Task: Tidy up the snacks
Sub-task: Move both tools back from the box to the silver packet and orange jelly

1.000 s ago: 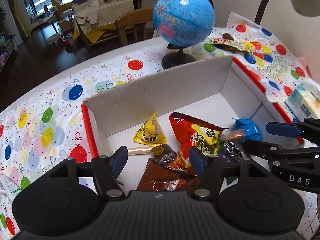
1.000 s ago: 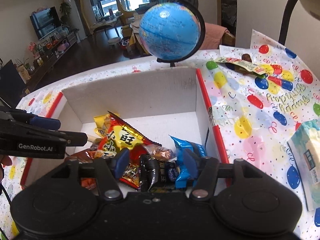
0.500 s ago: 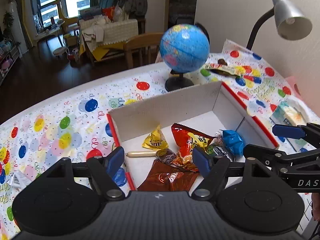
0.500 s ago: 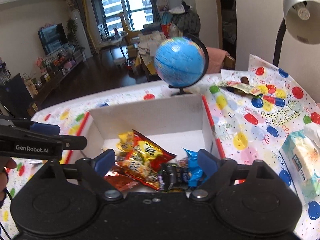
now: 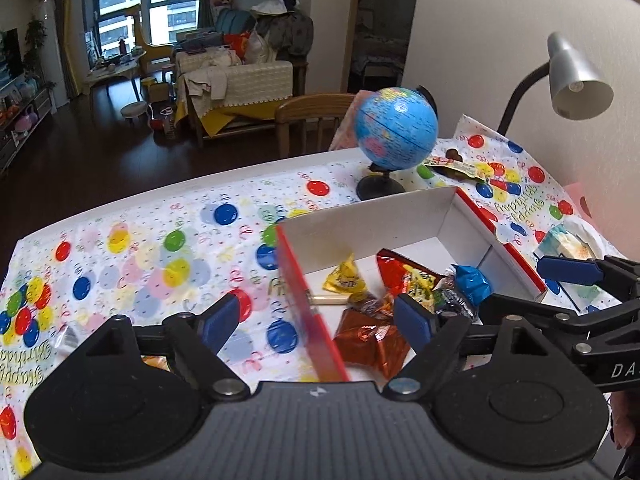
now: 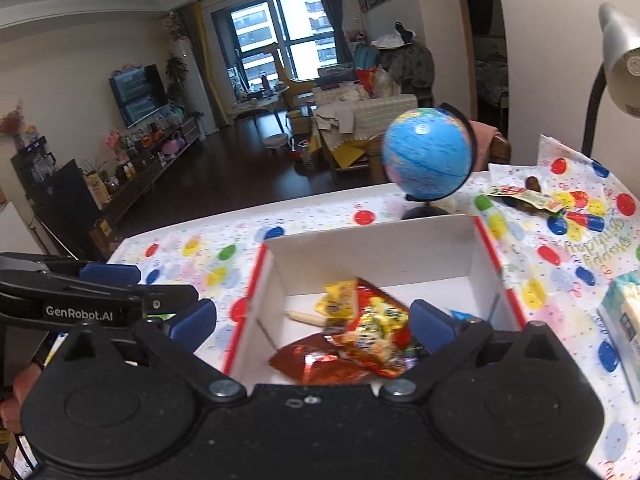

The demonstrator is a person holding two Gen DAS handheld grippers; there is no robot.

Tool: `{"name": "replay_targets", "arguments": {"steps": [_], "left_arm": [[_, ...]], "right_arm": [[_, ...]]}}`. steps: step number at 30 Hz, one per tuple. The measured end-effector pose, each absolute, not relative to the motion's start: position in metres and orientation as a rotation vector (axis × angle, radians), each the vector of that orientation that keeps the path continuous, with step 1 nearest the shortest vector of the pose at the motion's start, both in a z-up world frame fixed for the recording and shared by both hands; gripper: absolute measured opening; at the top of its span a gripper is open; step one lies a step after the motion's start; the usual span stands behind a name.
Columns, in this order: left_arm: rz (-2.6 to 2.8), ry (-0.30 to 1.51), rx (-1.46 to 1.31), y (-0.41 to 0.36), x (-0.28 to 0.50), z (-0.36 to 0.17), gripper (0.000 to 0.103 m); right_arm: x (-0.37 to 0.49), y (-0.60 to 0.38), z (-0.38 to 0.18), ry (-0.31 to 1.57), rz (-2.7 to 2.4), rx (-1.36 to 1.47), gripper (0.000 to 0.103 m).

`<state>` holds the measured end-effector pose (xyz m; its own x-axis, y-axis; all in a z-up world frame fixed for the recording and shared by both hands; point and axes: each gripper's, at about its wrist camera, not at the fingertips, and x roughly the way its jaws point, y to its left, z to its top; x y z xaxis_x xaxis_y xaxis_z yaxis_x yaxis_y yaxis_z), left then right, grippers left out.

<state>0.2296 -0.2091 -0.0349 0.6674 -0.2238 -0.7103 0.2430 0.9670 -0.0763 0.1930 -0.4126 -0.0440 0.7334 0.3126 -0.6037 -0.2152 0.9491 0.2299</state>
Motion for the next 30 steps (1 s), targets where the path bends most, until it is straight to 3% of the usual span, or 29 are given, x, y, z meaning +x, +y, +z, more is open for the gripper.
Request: {"name": "replay_targets", "arguments": {"steps": [4,6,30], "left_arm": [[-0.257,0.789,-0.005,-0.184,0.220,-0.032,0.091],[-0.250,0.780,-0.025,-0.169,0.216,-0.031,0.103],[-0.025,0.835,-0.107,-0.008,0.220,-0.068,0.103]], "right_arm": [[0.191,-0.392,-0.043,0.693,0.306,0.146,0.103],[0.191,-0.382,-0.043,0.697,0.318,0.146,0.103],[0.211,-0.227,-0.078,0.779,0.481,0.030,0.103]]}}
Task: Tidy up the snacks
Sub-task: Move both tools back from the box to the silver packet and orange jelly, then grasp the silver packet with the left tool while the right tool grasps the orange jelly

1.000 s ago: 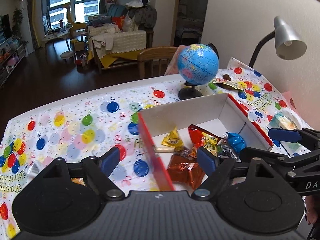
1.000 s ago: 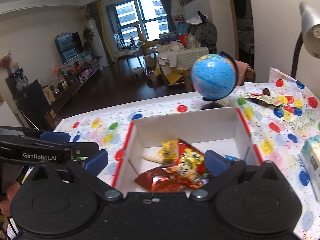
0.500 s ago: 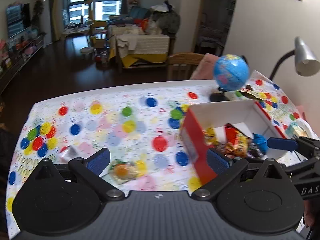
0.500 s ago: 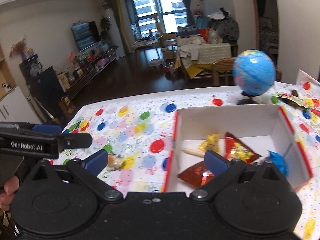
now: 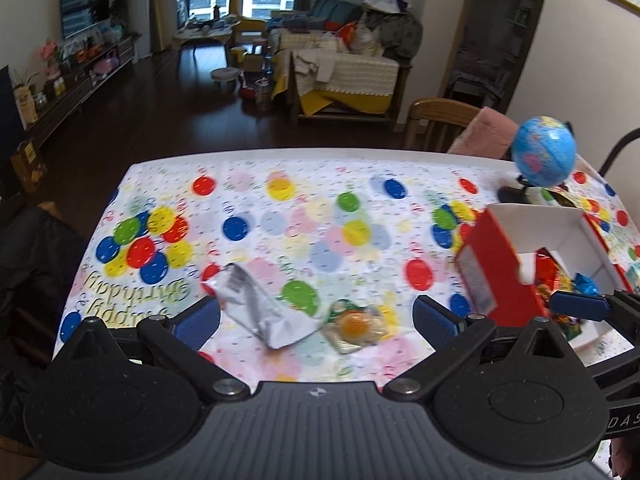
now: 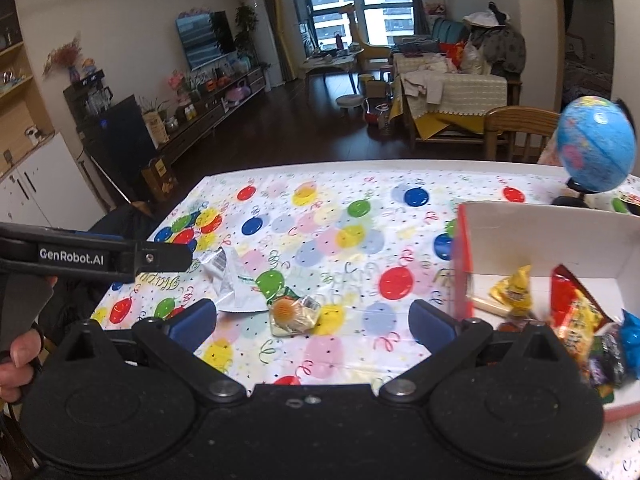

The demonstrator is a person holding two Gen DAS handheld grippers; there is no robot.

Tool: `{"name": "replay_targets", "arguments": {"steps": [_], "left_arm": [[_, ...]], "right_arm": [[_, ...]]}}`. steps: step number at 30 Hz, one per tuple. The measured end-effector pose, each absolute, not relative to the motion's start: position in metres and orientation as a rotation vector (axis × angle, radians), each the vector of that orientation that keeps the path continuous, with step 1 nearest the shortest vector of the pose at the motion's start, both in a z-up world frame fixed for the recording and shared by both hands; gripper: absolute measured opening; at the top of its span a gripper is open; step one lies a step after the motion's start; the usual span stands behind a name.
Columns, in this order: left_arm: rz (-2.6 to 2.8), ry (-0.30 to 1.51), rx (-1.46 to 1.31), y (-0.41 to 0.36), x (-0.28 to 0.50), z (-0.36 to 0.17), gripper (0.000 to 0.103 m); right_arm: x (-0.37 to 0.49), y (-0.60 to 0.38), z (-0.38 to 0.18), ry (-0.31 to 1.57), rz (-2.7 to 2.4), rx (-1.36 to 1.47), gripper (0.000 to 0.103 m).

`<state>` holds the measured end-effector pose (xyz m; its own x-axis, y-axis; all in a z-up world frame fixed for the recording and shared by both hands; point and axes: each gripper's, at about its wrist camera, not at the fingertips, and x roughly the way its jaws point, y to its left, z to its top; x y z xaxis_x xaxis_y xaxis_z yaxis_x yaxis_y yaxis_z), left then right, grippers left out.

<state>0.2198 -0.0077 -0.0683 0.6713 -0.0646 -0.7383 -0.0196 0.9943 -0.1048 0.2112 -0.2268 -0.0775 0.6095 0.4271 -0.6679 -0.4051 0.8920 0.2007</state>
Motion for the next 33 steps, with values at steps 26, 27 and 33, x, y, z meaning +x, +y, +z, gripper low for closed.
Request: {"name": "replay_targets", "arguments": {"steps": [26,27,33], "left_arm": [[0.104,1.052,-0.216,0.047,0.308,-0.175,0.103],[0.107,1.056,-0.211,0.047,0.310,-0.177,0.103],[0.108,1.069,-0.186,0.042,0.322,-0.188,0.102]], "right_arm": [[0.288,-0.144,-0.171,0.966,0.551,-0.151,0.077],[0.290,-0.142,-0.174,0.975,0.559,-0.154,0.076],[0.300,-0.135,-0.189,1.013,0.569,-0.164,0.073]]}}
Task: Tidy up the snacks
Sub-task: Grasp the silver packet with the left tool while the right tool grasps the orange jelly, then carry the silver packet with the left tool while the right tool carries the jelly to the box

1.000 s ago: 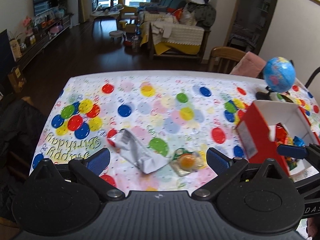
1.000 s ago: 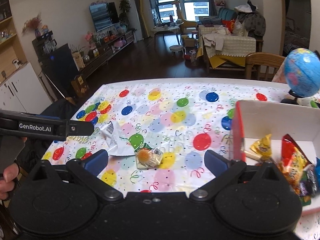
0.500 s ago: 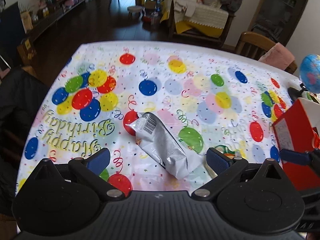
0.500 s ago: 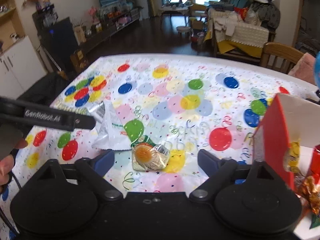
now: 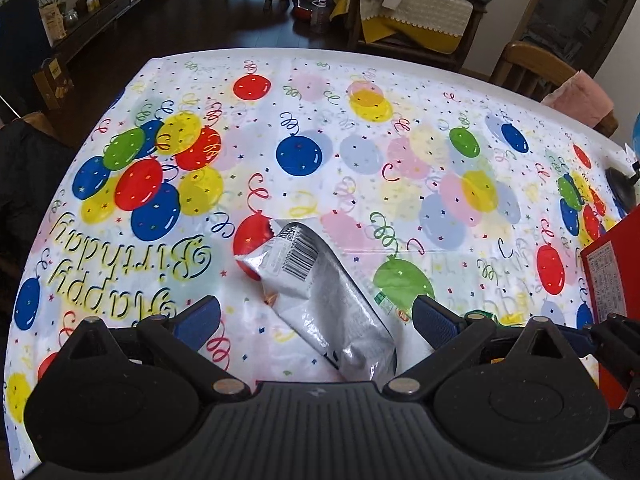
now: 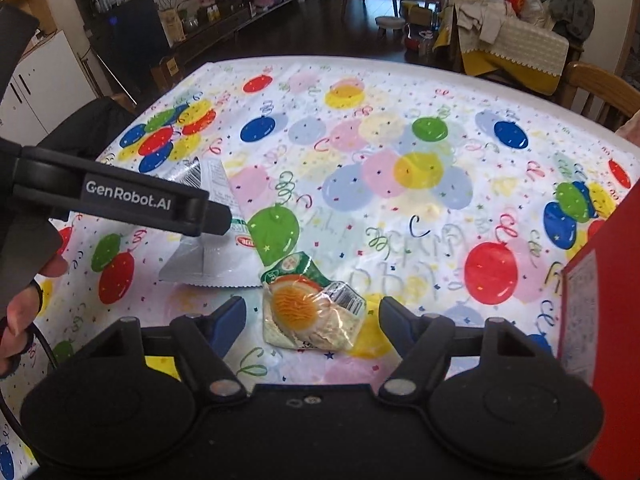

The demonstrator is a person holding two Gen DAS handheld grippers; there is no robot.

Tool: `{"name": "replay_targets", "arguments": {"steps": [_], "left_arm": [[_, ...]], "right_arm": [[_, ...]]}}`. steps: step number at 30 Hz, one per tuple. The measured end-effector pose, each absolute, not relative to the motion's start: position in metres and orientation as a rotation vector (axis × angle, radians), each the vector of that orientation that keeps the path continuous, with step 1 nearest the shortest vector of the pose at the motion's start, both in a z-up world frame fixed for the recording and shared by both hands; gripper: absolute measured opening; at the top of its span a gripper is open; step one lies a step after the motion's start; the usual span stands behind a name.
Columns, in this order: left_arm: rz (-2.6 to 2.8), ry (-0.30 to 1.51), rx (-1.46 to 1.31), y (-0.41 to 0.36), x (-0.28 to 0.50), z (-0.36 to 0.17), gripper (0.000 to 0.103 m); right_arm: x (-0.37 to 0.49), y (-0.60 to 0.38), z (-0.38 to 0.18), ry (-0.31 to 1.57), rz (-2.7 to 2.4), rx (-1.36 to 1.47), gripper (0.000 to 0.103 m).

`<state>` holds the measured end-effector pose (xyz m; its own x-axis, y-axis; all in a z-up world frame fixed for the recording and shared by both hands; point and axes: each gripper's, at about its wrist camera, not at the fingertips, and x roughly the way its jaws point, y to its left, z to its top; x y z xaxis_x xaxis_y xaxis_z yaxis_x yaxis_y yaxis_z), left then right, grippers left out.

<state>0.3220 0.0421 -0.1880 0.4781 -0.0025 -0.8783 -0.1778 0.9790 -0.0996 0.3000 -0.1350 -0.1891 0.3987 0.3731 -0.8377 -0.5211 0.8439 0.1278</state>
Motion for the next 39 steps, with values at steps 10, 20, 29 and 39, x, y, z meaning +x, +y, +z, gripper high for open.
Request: {"name": "replay_targets", "arguments": {"steps": [10,20,29,39], "left_arm": [[0.060,1.086,-0.184,0.037,0.328,-0.198,0.076],[0.010,1.089,-0.161,0.028,0.325,-0.190,0.033],[0.034,1.086,-0.181,0.040,0.303,-0.183,0.030],[0.007,1.069,-0.215,0.037,0.263,-0.160,0.029]], "right_arm": [[0.303,-0.131,-0.200,1.030,0.587,-0.173,0.055],[0.294,-0.134,-0.198,1.043,0.585,-0.158,0.048],[0.275,-0.152,-0.185,1.042,0.554,-0.100,0.039],[0.239,-0.184,-0.157,1.006,0.524,-0.006,0.039]]}}
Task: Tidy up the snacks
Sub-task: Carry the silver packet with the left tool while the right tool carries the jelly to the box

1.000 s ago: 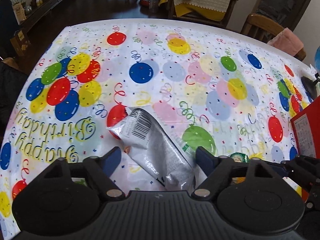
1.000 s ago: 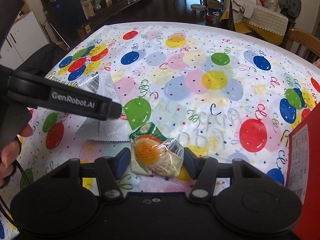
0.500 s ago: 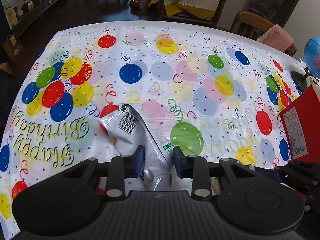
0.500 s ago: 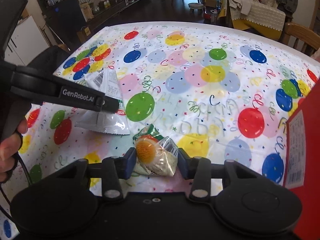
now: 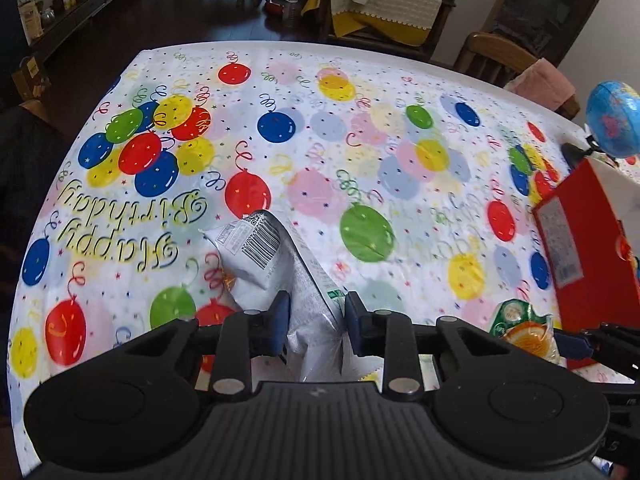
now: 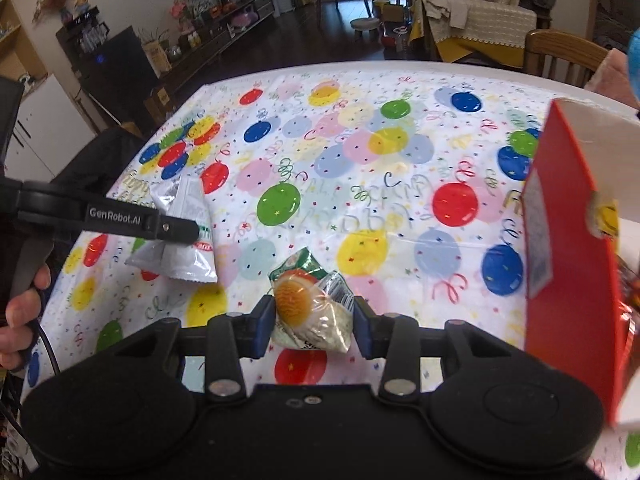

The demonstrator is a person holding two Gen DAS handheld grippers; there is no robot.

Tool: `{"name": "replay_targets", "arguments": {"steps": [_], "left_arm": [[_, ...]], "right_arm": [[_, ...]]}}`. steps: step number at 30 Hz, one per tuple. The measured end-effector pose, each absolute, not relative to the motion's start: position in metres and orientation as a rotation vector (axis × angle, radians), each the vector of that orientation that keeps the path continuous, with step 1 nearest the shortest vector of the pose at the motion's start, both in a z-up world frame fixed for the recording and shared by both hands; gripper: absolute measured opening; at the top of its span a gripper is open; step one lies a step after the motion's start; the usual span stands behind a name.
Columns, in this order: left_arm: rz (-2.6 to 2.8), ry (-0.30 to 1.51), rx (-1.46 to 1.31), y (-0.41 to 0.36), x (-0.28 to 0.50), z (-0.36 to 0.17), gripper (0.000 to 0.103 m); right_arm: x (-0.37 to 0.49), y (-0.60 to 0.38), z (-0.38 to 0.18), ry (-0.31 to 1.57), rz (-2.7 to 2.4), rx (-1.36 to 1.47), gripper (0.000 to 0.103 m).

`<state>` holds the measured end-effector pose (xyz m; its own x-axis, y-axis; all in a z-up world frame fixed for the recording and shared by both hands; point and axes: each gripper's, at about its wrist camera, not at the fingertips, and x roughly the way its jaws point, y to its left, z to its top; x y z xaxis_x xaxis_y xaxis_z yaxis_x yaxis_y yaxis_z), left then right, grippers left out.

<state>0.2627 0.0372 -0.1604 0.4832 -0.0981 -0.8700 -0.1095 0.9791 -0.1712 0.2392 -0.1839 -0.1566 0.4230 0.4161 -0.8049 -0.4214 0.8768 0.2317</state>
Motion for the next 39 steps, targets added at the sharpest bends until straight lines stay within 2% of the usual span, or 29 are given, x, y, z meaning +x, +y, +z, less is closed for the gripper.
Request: {"name": "replay_targets", "arguments": {"steps": [9,22,39], "left_arm": [[-0.043,1.020,-0.205,0.011,0.230,-0.127,0.029],[-0.173,0.939,-0.129,-0.064,0.204,-0.073,0.029],[-0.297,0.900,-0.035,-0.181,0.221,-0.056,0.029]], "right_arm": [[0.208,-0.216,-0.122,0.943,0.491,0.040,0.039],[0.179,-0.283,-0.082,0.853,0.406,0.094,0.039],[0.181,-0.387,-0.065,0.779,0.259,0.127,0.039]]}}
